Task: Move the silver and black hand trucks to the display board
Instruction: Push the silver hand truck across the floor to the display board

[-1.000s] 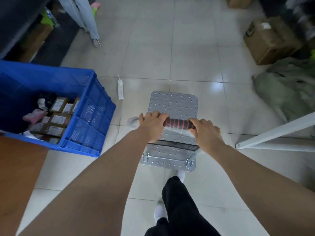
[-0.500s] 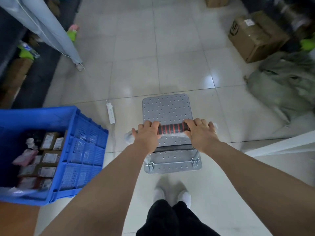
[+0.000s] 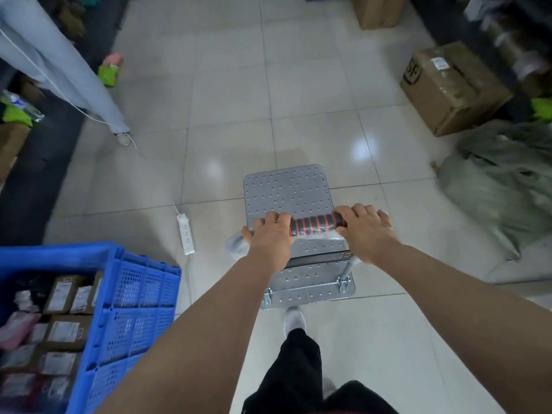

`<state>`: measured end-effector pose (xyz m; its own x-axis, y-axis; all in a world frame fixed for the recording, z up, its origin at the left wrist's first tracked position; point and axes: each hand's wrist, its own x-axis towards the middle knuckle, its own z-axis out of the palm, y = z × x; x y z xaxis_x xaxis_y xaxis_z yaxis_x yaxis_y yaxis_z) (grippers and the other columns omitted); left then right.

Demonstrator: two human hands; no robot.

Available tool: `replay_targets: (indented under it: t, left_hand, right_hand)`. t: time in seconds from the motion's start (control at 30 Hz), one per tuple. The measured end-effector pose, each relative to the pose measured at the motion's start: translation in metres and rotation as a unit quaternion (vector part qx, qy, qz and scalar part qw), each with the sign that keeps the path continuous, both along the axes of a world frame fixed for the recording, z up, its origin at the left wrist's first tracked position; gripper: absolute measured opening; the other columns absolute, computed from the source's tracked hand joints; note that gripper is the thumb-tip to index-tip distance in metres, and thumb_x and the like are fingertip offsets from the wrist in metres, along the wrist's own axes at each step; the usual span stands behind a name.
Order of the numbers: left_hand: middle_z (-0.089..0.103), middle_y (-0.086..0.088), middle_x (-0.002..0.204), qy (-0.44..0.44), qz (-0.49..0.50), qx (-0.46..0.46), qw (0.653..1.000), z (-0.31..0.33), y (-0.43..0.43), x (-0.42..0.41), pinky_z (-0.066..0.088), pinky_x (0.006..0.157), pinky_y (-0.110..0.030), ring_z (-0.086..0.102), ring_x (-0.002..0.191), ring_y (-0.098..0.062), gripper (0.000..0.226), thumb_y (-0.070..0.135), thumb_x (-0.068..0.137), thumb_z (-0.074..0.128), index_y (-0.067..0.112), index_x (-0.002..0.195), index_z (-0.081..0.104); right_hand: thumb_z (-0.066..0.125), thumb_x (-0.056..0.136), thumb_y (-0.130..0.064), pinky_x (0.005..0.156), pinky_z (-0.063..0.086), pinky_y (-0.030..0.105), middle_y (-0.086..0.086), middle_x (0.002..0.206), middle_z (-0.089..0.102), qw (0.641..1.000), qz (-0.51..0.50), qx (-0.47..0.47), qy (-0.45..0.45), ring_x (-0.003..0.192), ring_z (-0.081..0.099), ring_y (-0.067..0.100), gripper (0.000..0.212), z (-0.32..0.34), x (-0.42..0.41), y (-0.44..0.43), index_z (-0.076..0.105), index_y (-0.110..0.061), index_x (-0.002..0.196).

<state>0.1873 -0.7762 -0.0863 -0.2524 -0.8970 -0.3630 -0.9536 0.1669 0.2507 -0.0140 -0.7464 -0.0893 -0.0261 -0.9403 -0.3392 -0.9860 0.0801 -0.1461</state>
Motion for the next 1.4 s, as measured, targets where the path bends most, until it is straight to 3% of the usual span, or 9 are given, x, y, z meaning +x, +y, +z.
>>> replay_targets:
  t: [0.33,0.5,0.8,1.2,1.4]
  left_hand:
    - [0.044,-0.005,0.129,-0.001,-0.017,-0.04,0.999,-0.003,-0.143,0.012,0.024,0.11,-0.059,0.042,0.12,-0.029,0.038,0.03,0.095,0.05,0.027,0.131,0.04]
    - [0.043,-0.005,0.128,-0.031,0.025,-0.053,0.998,-0.005,-0.211,0.009,0.023,0.109,-0.061,0.041,0.119,-0.03,0.037,0.025,0.093,0.051,0.03,0.128,0.04]
    - [0.04,-0.004,0.138,-0.004,0.089,-0.031,0.996,-0.003,-0.338,-0.006,0.023,0.108,-0.06,0.032,0.13,-0.028,0.046,0.038,0.091,0.053,0.035,0.135,0.04]
    - [0.039,0.001,0.133,0.025,0.073,-0.051,0.996,-0.015,-0.507,-0.044,0.024,0.104,-0.058,0.035,0.121,-0.025,0.039,0.041,0.093,0.049,0.038,0.131,0.039]
    - [0.04,-0.001,0.132,0.033,0.053,-0.044,0.997,-0.017,-0.61,-0.062,0.025,0.103,-0.06,0.036,0.119,-0.027,0.035,0.039,0.096,0.044,0.036,0.131,0.039]
  right_hand:
    - [0.031,0.096,-0.041,0.103,0.031,0.051,0.005,0.124,0.049,1.0,0.011,0.005,-0.004,0.118,0.043,0.027,0.033,-0.001,0.007,-0.139,0.03,-0.031,0.128]
    - [0.03,0.096,-0.038,0.095,0.034,0.051,0.003,0.117,0.049,1.0,0.027,-0.008,-0.012,0.11,0.045,0.026,0.028,-0.007,0.006,-0.211,0.028,-0.035,0.123]
    - [0.033,0.096,-0.042,0.089,0.04,0.052,0.005,0.114,0.054,0.998,0.06,-0.012,-0.021,0.105,0.05,0.027,0.031,-0.008,-0.01,-0.348,0.034,-0.031,0.125]
    - [0.035,0.097,-0.041,0.09,0.038,0.048,0.002,0.111,0.055,0.996,0.073,-0.027,-0.032,0.103,0.049,0.025,0.028,-0.007,-0.057,-0.524,0.036,-0.033,0.123]
    - [0.04,0.095,-0.038,0.099,0.034,0.046,0.001,0.119,0.057,0.999,0.017,-0.043,-0.028,0.112,0.049,0.025,0.034,-0.002,-0.069,-0.621,0.041,-0.035,0.129]
